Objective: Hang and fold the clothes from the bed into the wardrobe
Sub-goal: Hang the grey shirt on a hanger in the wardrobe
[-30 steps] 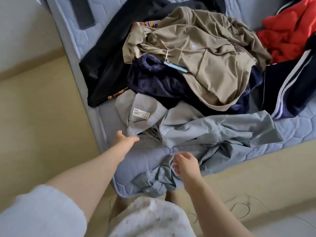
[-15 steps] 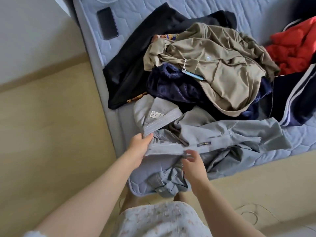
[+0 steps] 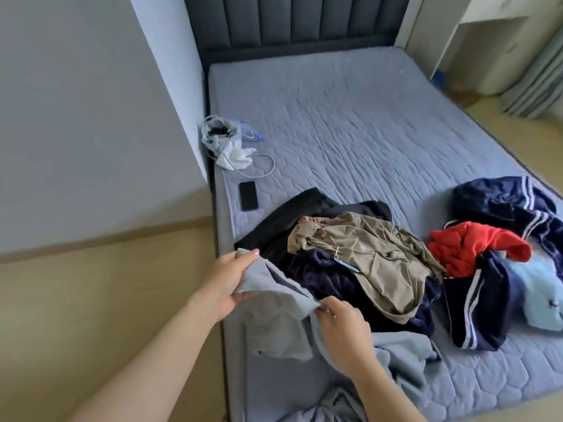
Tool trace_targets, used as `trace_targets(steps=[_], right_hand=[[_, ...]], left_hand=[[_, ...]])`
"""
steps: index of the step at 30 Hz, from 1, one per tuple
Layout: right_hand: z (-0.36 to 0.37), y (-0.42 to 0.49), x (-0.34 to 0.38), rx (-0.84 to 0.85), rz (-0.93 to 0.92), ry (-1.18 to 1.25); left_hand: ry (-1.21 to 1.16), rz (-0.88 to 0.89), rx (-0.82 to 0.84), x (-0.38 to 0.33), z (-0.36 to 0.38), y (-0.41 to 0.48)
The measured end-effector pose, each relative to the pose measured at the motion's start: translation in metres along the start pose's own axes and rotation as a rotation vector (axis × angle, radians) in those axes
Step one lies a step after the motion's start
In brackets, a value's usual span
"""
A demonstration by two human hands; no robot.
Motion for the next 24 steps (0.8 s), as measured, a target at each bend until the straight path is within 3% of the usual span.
trace_targets(steps=[5, 7, 11, 13, 15, 18, 20, 24], right_hand=[[-0.055, 0.005, 0.052, -0.118, -0.005, 0.381], [-0.072, 0.010, 0.068, -0.143, 0.008, 0.537], [-0.112, 0.017, 0.108, -0.132, -0.005, 0.886], [-0.127, 0.017, 0.128, -0.109, -0.015, 1.050], [-0.139, 0.015, 0.144, -0.110, -0.015, 1.178], [-0.153, 0.009, 0.164, -0.135, -0.046, 1.264], [-0.157, 0.005, 0.175, -0.145, -0.098, 1.276], [-0.161, -0.005, 0.194, -0.146, -0.173, 1.293]], left_hand=[[-0.143, 0.217, 0.024, -0.067, -0.004, -0.022], [-0.044, 0.312, 0.014, -0.083, -0.007, -0.030], [0.187, 0.514, -0.172, -0.117, -0.019, -0.048], [0.218, 0.553, -0.076, -0.127, -0.010, -0.057], [0.285, 0.570, 0.123, -0.132, 0.010, -0.070], [0.538, 0.655, 0.287, -0.129, 0.037, -0.087], [0.663, 0.722, 0.218, -0.123, 0.048, -0.092], [0.707, 0.825, -0.109, -0.122, 0.043, -0.089]])
Point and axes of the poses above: each hand's wrist, its own y-axis towards the middle knuckle, its own z-axis out of the palm, x = y × z, the point moved 7 cm from there along y, towards the middle knuckle, and after that the axes turned 7 degrees about -y, right-handed, at the moved point
